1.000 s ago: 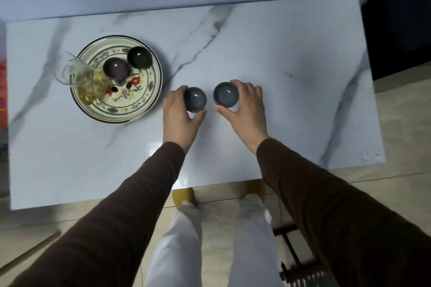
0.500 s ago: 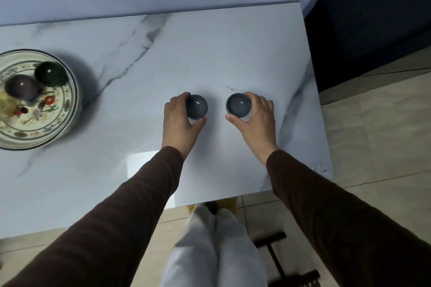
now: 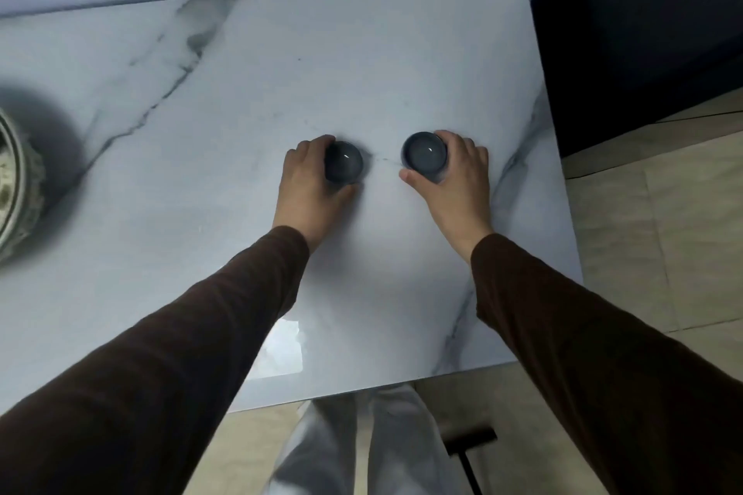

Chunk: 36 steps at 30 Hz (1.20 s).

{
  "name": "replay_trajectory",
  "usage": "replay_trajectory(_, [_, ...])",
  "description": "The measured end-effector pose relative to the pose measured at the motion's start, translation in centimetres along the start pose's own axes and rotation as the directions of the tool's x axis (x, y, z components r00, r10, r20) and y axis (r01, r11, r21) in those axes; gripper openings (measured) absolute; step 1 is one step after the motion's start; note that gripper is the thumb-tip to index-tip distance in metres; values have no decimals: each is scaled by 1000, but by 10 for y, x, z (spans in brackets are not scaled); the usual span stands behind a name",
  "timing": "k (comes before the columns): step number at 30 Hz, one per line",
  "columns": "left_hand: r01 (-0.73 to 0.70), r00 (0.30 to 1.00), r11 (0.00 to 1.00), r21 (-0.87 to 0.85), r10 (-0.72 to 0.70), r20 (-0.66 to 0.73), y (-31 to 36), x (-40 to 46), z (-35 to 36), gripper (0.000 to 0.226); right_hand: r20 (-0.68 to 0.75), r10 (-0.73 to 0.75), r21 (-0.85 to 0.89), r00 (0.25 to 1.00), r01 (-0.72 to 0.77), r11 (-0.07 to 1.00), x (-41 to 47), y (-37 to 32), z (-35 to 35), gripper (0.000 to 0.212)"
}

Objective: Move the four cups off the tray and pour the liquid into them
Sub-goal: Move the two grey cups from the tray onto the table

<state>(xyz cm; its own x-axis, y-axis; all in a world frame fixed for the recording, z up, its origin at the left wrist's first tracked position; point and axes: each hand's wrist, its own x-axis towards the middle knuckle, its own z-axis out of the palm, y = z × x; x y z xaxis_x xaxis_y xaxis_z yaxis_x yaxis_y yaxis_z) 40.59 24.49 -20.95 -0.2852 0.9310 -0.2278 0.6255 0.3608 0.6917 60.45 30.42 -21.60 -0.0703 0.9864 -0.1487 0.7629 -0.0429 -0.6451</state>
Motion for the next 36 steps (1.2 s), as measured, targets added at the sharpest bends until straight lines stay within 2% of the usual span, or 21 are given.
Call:
replay_trajectory(15, [-22,999,998,61,24,-23,9,4,9,60,35,-62,21,997,61,998,20,4,5,70])
replay_trajectory(22, [27,1000,997,69,-26,-7,14,-6,-1,79,48,-69,-26,996,71,997,13,-5,-7,88])
replay_trajectory(26, [43,998,995,94,-38,-48,13,-26,-28,72,6,-204,-147,979,203,968,-5,-31,-22,65])
replay_trajectory(29, [39,996,992,118,-30,-78,5,-45,-54,64,54,-294,-180,954,299,937,-21,-56,-27,51])
replay_trajectory(36, [63,983,989,136,-38,-180,-41,-92,-135,56,202,-352,-159,914,385,909,-70,-133,-1,48])
